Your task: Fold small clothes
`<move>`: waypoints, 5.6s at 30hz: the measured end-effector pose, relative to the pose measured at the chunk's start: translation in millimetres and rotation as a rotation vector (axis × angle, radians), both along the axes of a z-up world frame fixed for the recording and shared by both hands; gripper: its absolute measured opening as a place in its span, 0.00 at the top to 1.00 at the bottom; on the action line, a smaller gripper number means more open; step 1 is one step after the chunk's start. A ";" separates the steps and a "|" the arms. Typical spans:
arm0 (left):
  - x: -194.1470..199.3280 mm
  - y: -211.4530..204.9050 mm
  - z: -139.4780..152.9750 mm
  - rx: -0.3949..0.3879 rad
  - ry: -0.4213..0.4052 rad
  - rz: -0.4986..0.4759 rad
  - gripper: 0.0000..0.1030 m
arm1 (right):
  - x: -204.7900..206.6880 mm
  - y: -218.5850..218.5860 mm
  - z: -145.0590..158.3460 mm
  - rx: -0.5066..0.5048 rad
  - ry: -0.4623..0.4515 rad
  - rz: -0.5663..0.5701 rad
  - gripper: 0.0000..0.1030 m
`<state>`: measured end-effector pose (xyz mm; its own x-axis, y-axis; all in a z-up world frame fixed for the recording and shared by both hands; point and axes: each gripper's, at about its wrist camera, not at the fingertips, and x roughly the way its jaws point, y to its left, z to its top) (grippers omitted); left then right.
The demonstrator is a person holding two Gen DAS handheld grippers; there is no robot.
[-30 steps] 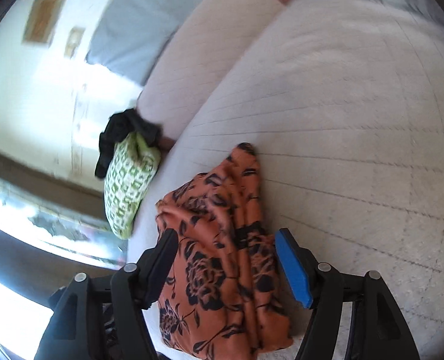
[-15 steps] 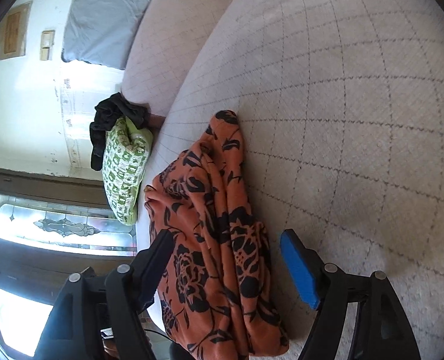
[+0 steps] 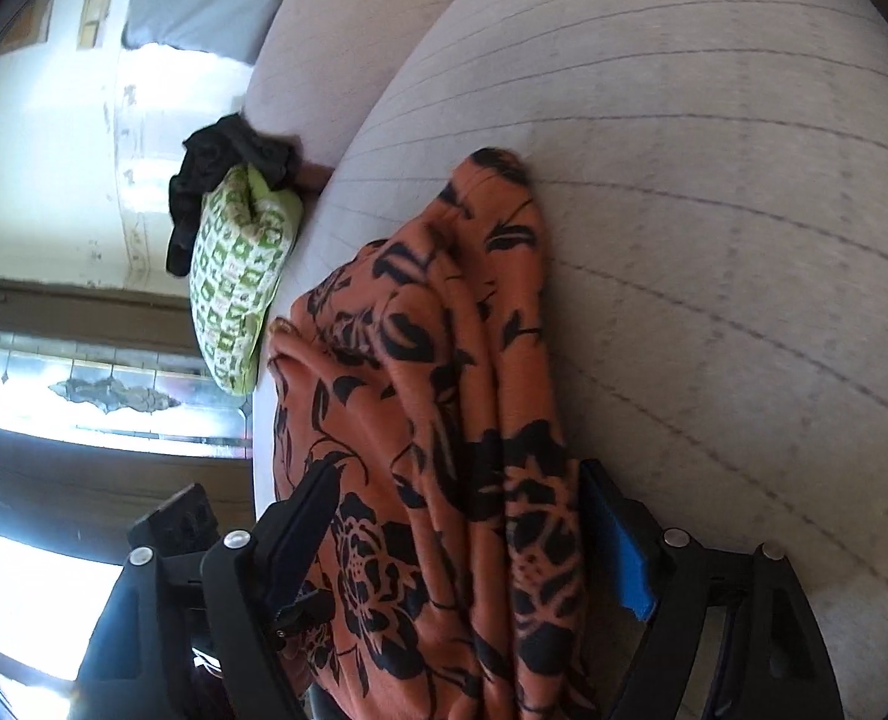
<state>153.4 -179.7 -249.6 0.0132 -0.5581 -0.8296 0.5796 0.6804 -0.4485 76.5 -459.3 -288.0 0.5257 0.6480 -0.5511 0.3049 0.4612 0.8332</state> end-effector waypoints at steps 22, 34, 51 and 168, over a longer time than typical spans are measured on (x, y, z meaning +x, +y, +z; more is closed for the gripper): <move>-2.0 33.4 38.6 0.038 -0.074 0.240 0.52 | 16.8 59.1 38.7 -0.126 -0.096 0.024 0.39; -17.7 93.0 115.2 0.059 -0.244 0.350 0.52 | 20.6 115.2 97.4 -0.147 -0.268 0.086 0.46; -32.4 117.9 138.1 0.100 -0.334 0.386 0.52 | 17.3 157.9 108.0 -0.067 -0.361 0.064 0.46; -141.5 193.2 220.3 0.285 -0.816 0.641 0.00 | -123.4 255.7 234.9 -1.001 -0.423 -0.137 0.22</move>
<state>11.9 13.5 -29.3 0.8432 -0.0382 -0.5362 0.1306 0.9821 0.1355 -47.0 -203.6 -53.0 0.8298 -0.0712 -0.5535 0.1830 0.9717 0.1493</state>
